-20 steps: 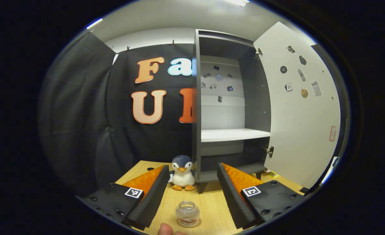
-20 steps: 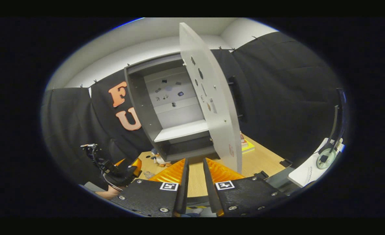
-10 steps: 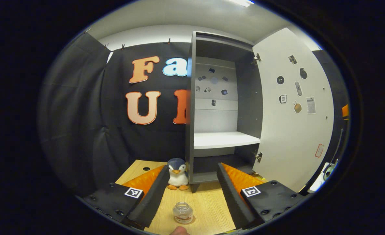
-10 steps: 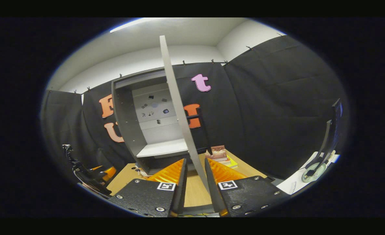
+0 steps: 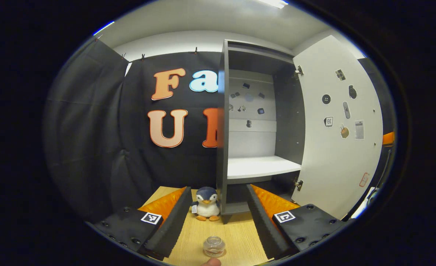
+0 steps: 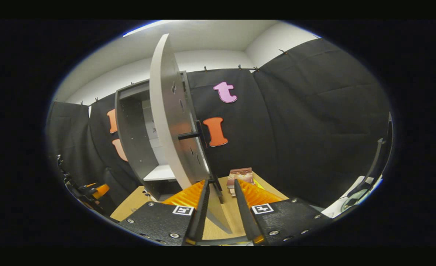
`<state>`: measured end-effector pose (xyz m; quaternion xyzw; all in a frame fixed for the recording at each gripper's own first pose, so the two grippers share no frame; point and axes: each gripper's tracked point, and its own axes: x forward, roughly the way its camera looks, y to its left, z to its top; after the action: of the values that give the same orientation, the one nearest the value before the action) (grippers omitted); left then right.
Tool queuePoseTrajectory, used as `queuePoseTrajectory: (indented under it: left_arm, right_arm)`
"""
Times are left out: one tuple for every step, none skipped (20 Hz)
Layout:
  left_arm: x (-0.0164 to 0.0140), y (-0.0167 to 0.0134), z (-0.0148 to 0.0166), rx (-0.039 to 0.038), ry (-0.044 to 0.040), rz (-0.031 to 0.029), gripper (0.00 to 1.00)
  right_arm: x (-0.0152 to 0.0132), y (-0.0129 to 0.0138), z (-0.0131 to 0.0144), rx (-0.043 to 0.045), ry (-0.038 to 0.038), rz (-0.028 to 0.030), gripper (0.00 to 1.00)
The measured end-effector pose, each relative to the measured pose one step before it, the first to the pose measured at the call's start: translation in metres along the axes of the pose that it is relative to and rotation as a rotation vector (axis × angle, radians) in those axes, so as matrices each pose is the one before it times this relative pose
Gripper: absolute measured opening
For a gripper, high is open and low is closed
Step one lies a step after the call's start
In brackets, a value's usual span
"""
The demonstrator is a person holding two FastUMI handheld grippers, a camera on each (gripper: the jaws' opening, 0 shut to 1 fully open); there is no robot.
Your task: Open the cabinet door with the right hand, grasp the bottle in the cabinet with the left hand and place it on the coaster, then close the cabinet door with the right hand.
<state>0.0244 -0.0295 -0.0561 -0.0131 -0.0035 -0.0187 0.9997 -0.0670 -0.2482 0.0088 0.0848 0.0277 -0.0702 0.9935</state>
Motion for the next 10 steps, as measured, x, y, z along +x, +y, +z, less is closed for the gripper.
queuePoseTrajectory:
  left_arm:
    - [0.00201,0.00216,-0.00017,-0.00160,0.00203,0.00873,0.95]
    - [0.00177,0.00166,0.00049,0.00296,0.00190,0.00795,0.95]
    - [0.00220,0.00056,0.00045,0.00356,0.00105,0.00438,0.95]
    - [0.00285,0.00026,-0.00076,0.00368,0.00200,0.00498,0.95]
    - [0.00302,-0.00153,-0.00013,0.00178,0.00253,-0.00145,0.95]
    - [0.00169,-0.00147,-0.00032,0.00160,0.00267,-0.00026,0.95]
    - [0.00076,0.00010,0.00000,0.00132,0.00157,0.00137,0.95]
    - [0.00187,-0.00085,-0.00035,0.00084,-0.00155,0.00160,0.95]
    - [0.00131,-0.00055,0.00063,0.00052,-0.00061,-0.00024,0.95]
    - [0.00187,0.00039,-0.00099,0.00234,0.00448,0.00291,0.95]
  right_arm:
    - [0.00336,0.00042,-0.00113,0.00060,0.00074,0.00494,0.42]
    - [0.00382,-0.00012,-0.00163,-0.00140,-0.00053,0.00824,0.42]
    - [0.00385,0.00012,-0.00167,-0.00428,0.00196,0.00168,0.42]
    - [0.00278,-0.00181,-0.00172,-0.01020,0.00433,0.00051,0.42]
    - [0.00211,-0.00112,-0.00173,-0.00440,0.00520,-0.00257,0.43]
    - [0.00220,-0.00090,-0.00047,-0.00073,0.00515,-0.00174,0.43]
    - [-0.00082,0.00081,0.00051,-0.00514,-0.00301,0.00228,0.43]
    - [-0.00024,0.00081,0.00161,-0.01094,-0.00418,-0.00426,0.43]
    - [-0.00029,0.00153,-0.00016,-0.01595,-0.00744,-0.00486,0.43]
    - [-0.00012,0.00205,0.00007,-0.01148,-0.00264,-0.00467,0.43]
